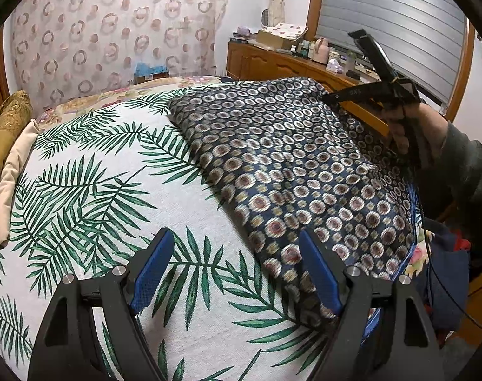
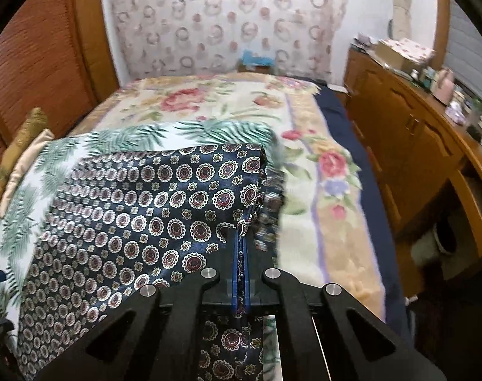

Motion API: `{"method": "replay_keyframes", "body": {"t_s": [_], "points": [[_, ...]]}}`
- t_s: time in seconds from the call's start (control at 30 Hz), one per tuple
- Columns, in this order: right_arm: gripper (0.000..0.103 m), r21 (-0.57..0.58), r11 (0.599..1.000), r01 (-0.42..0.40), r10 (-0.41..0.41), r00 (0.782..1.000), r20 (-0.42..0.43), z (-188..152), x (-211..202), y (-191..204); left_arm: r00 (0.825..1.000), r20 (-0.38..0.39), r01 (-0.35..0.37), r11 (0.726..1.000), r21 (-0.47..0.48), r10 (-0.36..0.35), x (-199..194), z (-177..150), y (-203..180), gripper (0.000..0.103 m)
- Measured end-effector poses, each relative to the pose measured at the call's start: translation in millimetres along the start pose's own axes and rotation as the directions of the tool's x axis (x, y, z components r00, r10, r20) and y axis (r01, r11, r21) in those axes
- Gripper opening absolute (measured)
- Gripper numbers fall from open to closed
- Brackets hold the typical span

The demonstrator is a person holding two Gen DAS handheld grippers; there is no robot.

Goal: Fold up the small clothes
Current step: 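Grasp the folded shirt edge with the right gripper and fold it over, then grasp the shirt's blue-trimmed hem with both grippers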

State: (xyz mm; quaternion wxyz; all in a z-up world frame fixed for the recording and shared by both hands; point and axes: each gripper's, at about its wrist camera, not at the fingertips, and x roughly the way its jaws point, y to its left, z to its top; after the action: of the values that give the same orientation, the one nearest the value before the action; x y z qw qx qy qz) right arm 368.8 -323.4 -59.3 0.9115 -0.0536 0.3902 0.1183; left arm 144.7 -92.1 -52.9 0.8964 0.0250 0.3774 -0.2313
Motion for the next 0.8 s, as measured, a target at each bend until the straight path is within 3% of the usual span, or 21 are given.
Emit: {"method": "replay_keyframes", "body": {"t_s": [0.23, 0.33, 0.5, 0.57, 0.8], "points": [[0.002, 0.029, 0.999, 0.023, -0.022, 1.0, -0.017, -4.0, 4.0, -3.5, 1.0, 0.0, -0.001, 1.0, 0.002, 0.001, 0.1, 0.8, -1.6, 0.082], [0.016, 0.024, 1.0, 0.018, -0.018, 1.0, 0.003, -3.6, -3.8, 2.3, 1.0, 0.002, -0.001, 1.0, 0.003, 0.001, -0.3, 1.2, -1.6, 0.082], [0.05, -0.021, 1.0, -0.007, 0.007, 1.0, 0.015, -25.5, -30.1, 9.0, 1.0, 0.006, -0.002, 1.0, 0.005, 0.002, -2.3, 0.5, -2.9, 0.082], [0.055, -0.029, 1.0, -0.01, 0.011, 0.999, 0.031, -44.6, -43.2, 11.6, 1.0, 0.005, 0.0, 1.0, 0.005, 0.0, -4.3, -0.5, -2.9, 0.082], [0.056, -0.027, 1.0, -0.001, 0.002, 0.998, 0.062, -112.7, -83.4, 14.3, 1.0, 0.016, -0.006, 1.0, -0.003, 0.006, -13.6, -2.7, 3.8, 0.082]]}}
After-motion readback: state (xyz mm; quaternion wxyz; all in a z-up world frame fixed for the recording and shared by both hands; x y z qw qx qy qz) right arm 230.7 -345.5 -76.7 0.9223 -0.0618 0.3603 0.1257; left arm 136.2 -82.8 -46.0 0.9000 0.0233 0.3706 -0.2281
